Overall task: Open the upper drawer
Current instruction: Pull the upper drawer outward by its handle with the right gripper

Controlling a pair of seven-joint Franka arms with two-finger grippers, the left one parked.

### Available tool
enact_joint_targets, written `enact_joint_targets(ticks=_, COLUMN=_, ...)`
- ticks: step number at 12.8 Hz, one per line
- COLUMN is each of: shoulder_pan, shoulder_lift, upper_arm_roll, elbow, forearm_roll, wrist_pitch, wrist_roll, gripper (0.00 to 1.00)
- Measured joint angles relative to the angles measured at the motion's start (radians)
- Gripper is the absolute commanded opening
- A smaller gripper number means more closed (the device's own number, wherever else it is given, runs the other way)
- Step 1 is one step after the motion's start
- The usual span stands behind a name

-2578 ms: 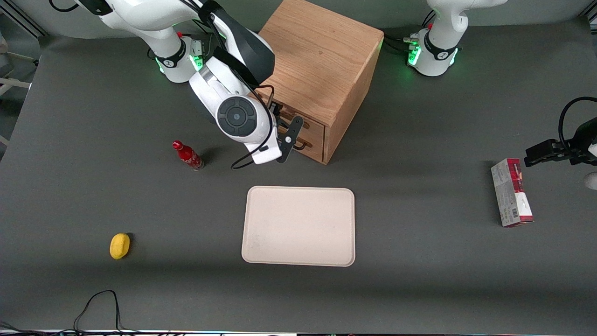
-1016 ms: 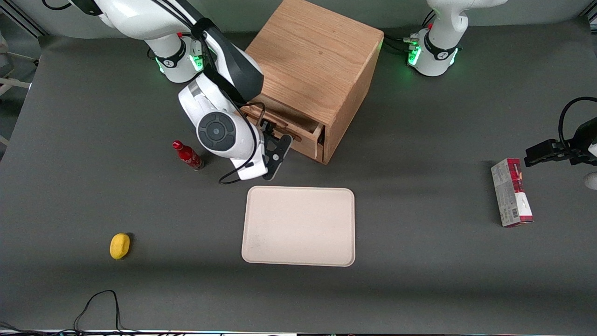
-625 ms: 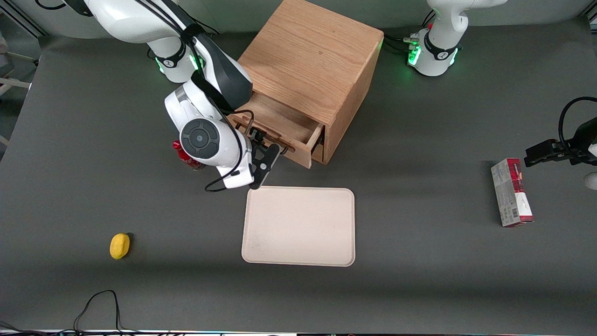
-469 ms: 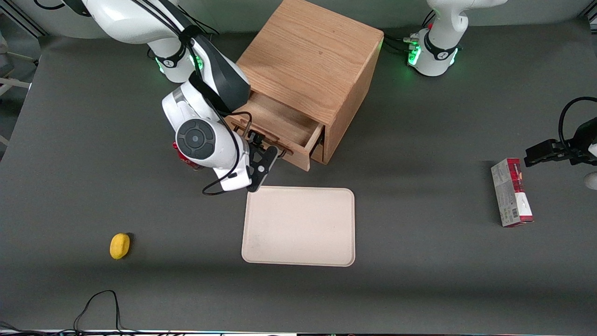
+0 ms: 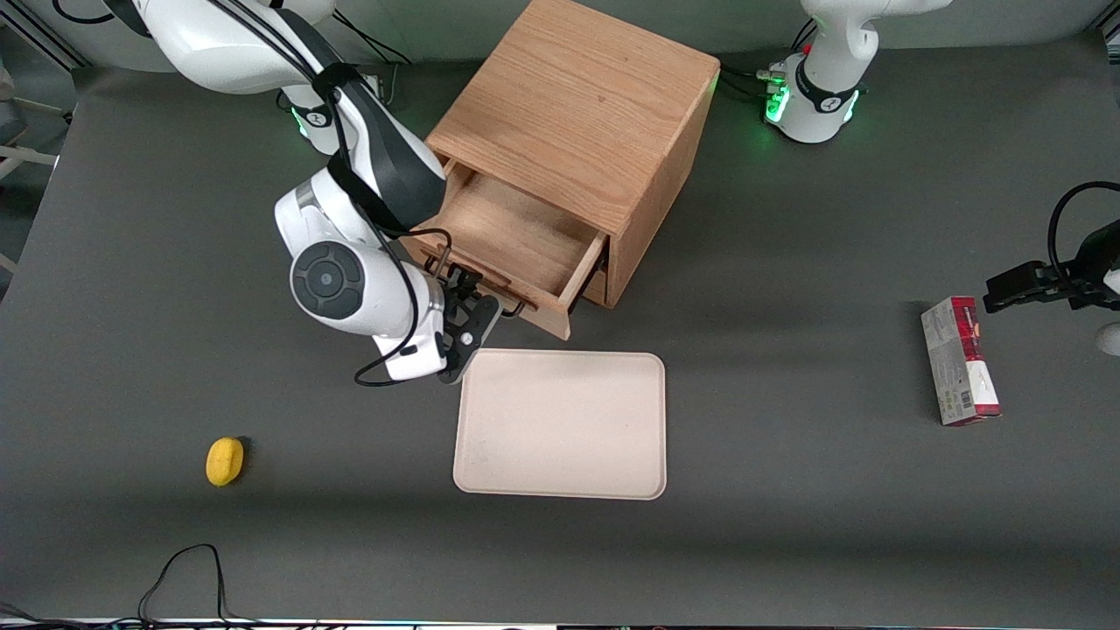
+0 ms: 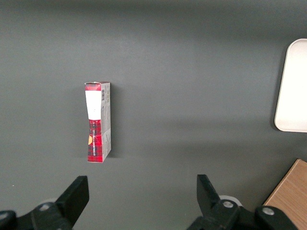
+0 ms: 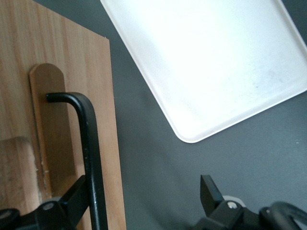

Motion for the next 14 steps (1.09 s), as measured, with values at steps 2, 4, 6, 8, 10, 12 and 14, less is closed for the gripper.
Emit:
enact_joint_targets(ticks=2, shoulder_pan=-0.005, shoulder_lift=0.010, upper_arm_roll=0.000, elbow=0.018, forearm_roll=-0.039, wrist_pitch=0.000, wrist_roll=-0.001, gripper=1.00)
enact_joint_targets(ticks=4, shoulder_pan=-0.008, shoulder_lift=0.025, upper_arm_roll=0.000, elbow=0.038, forearm_roll=-0.052, wrist_pitch=0.000, wrist_roll=-0.001, gripper=1.00)
enact_joint_targets(ticks=6, shoulder_pan=-0.022, shoulder_lift=0.039, upper_arm_roll=-0.001, elbow=0.057, forearm_roll=-0.054, wrist_pitch=0.000, wrist_roll=-0.001, gripper=1.00)
enact_joint_targets(ticks=8, shoulder_pan=-0.037, shoulder_lift=0.055, upper_arm_roll=-0.001, elbow=0.077, forearm_roll=-0.054, wrist_pitch=0.002, wrist_roll=-0.002, gripper=1.00)
enact_joint_targets(ticks=10, shoulder_pan=-0.050, shoulder_lift=0.068, upper_arm_roll=-0.006, elbow=0.089, forearm_roll=-0.057, wrist_pitch=0.016, wrist_roll=-0.002, gripper=1.00)
enact_joint_targets(ticks=12, shoulder_pan=-0.055, shoulder_lift=0.086, upper_arm_roll=-0.020, elbow=0.110, forearm_roll=-0.058, wrist_pitch=0.020, wrist_roll=-0.002, gripper=1.00)
enact_joint_targets(ticks=14, shoulder_pan=-0.057, shoulder_lift=0.113, upper_arm_roll=-0.031, elbow=0.148, forearm_roll=-0.059, wrist_pitch=0.022, wrist_roll=-0.002, gripper=1.00)
